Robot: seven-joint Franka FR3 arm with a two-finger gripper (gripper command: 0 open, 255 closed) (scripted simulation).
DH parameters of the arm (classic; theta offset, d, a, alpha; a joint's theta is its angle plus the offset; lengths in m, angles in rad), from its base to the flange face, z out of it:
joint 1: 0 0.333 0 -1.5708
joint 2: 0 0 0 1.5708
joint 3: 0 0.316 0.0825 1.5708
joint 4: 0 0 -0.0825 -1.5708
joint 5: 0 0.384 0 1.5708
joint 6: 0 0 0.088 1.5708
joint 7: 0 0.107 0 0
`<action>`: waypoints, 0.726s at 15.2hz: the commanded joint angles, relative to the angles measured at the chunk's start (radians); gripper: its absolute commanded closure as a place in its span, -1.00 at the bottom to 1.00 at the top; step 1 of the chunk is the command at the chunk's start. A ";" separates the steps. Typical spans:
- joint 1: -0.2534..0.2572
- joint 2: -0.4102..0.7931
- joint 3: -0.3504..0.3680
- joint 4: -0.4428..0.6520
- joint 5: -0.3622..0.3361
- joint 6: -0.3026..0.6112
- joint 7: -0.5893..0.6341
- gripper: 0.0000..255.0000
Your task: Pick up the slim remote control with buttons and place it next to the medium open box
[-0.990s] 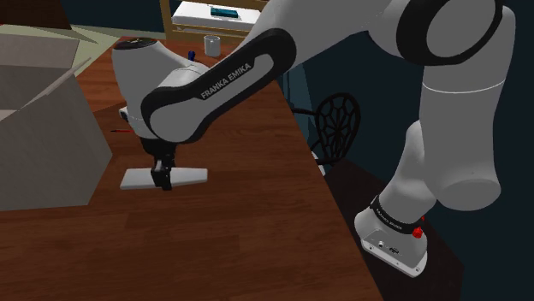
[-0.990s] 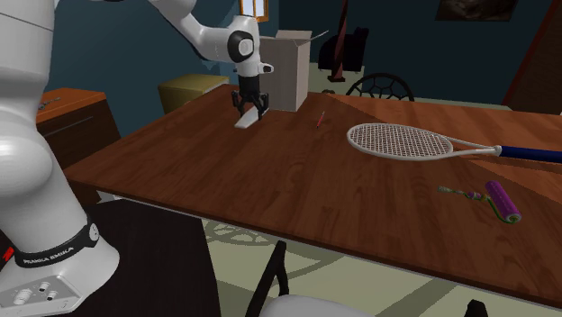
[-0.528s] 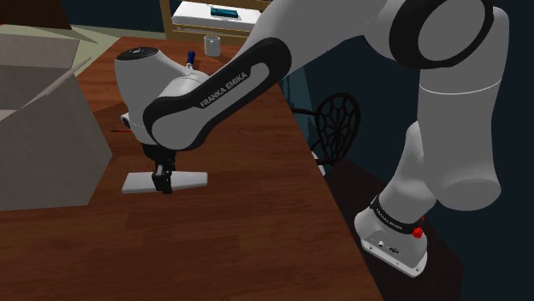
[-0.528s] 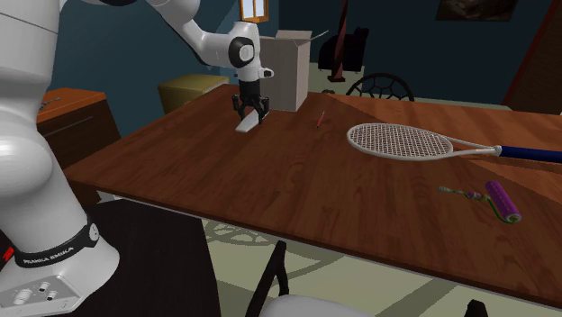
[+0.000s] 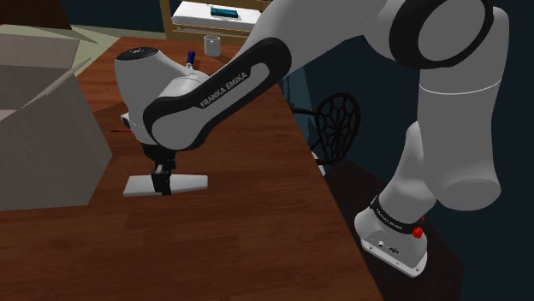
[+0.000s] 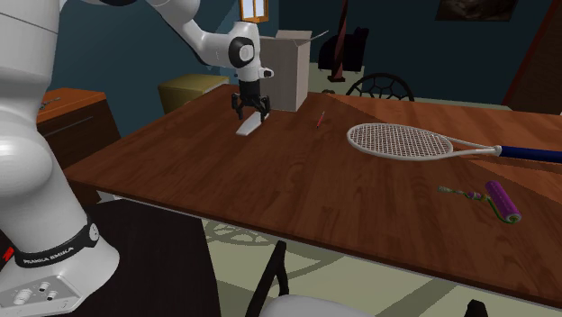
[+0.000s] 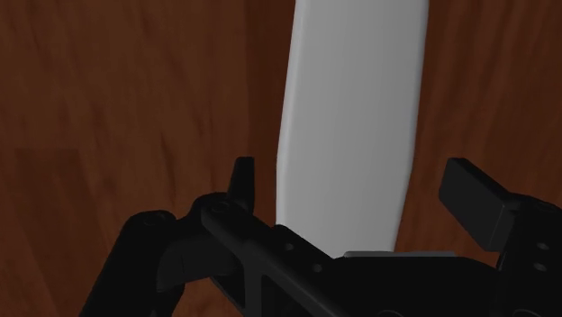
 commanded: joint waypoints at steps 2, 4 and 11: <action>-0.002 -0.019 0.002 0.007 0.004 -0.026 -0.002 -1.00; -0.004 -0.054 0.006 0.025 0.010 -0.079 -0.006 -1.00; -0.005 -0.067 0.007 0.033 0.013 -0.100 -0.008 -1.00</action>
